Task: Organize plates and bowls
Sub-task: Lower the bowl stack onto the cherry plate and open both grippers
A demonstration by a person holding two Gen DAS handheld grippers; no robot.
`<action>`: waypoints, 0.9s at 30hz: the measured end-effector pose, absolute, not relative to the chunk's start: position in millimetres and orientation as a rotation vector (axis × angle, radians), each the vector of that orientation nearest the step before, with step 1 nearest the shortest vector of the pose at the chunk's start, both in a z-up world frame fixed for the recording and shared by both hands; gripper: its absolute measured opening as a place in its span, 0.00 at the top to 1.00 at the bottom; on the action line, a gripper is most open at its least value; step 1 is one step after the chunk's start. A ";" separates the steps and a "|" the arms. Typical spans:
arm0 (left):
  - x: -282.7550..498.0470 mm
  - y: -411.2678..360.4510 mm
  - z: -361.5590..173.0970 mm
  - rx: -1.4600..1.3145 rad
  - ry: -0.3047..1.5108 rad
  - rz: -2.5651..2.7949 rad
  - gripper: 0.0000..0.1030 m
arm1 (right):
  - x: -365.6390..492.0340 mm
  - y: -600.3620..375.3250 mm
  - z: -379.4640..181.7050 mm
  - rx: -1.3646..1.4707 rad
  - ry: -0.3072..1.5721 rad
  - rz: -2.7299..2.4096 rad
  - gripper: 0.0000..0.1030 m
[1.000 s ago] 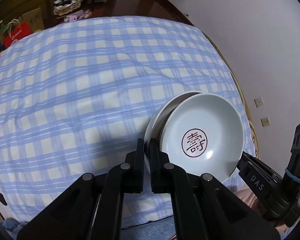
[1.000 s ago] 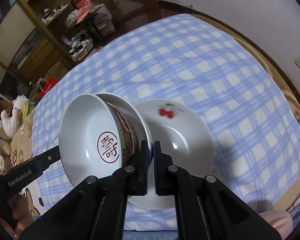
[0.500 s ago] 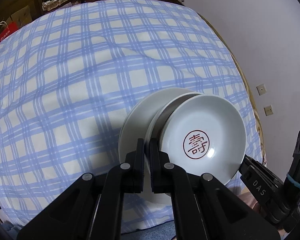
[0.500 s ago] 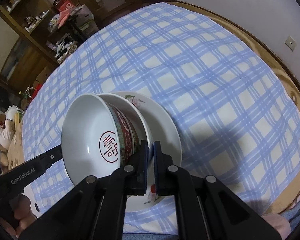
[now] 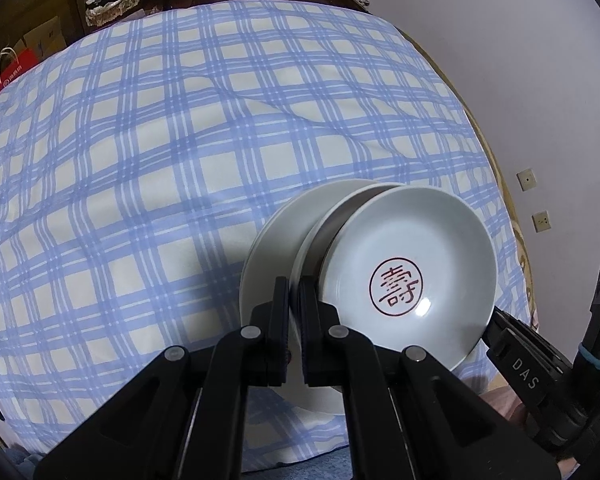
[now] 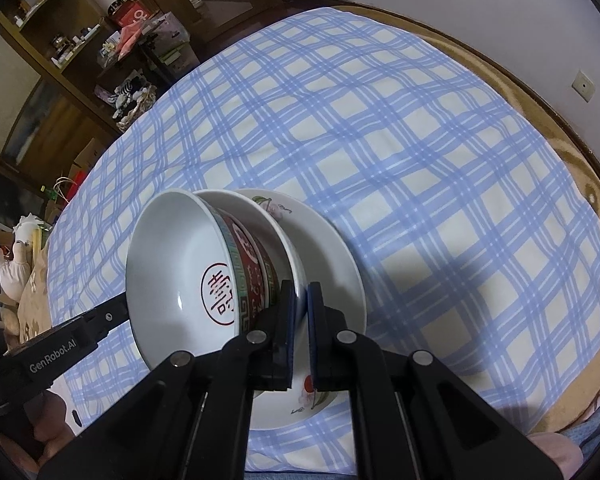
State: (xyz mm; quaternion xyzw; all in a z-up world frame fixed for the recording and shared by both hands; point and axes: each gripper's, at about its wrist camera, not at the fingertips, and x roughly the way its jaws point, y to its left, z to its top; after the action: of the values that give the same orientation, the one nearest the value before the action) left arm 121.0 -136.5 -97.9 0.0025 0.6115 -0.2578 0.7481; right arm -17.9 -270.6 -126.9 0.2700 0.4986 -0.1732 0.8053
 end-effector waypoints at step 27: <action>114.2 -130.7 -90.4 0.100 1.268 -0.558 0.84 | -22.7 -267.2 -123.0 0.541 1.038 -0.357 0.93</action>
State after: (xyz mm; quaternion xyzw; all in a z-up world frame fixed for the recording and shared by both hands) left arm 114.2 -130.7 -90.4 0.0462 0.5843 -0.2571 0.7684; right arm -22.7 -267.2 -123.0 0.2540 0.4872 -0.1675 0.8186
